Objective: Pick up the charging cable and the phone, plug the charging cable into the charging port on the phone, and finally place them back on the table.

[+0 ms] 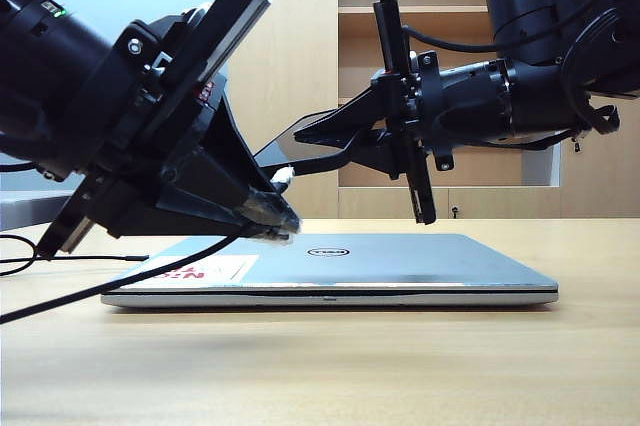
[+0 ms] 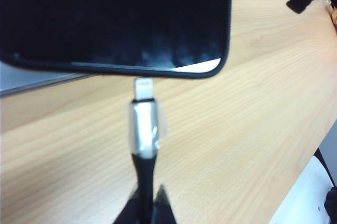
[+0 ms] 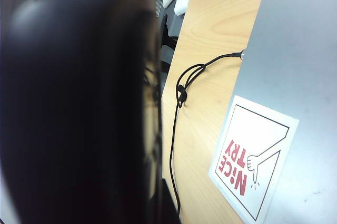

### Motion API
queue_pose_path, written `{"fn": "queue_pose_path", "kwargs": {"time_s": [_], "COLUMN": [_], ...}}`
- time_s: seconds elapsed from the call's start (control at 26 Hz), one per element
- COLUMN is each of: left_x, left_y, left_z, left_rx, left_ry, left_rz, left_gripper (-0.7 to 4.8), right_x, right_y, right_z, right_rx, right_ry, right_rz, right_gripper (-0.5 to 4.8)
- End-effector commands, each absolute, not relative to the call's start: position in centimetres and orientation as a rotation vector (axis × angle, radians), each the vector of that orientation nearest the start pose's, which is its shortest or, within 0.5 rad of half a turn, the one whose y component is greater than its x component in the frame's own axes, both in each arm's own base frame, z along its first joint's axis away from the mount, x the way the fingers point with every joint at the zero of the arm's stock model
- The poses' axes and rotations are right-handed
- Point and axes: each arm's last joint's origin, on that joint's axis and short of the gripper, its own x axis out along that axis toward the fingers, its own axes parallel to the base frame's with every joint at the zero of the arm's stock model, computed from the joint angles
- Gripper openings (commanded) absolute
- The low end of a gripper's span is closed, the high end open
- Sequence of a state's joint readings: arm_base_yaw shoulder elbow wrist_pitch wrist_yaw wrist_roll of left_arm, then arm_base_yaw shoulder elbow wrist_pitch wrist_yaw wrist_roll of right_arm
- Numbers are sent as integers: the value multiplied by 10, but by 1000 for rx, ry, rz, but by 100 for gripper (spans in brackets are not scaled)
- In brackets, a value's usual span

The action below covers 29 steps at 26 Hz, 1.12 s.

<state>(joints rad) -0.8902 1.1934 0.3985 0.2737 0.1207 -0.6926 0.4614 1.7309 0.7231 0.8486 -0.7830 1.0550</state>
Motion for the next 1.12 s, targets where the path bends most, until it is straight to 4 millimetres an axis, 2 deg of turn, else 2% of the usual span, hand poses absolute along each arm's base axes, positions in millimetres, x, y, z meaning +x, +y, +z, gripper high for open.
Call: {"fn": "queue_pose_path", "kwargs": {"time_s": [0.04,0.38,1.12], "left_x": [137,137,137], "left_y": [-175,-175,-175], "left_z": [171,171,171], "left_rx": [-422,-420,-420], "left_ry": [792,796,795], "left_rz": [-774,-772,-773], "left_gripper": [-6,-6,-6], "right_x": [287,288,287], "right_y": [166,166,165], "right_z": [183,189,184], "right_rx": [919,905,839], "right_ry": [755,687,694], "right_rz": [1085,1131,1135], "right_gripper": [-6,-6,-6]}}
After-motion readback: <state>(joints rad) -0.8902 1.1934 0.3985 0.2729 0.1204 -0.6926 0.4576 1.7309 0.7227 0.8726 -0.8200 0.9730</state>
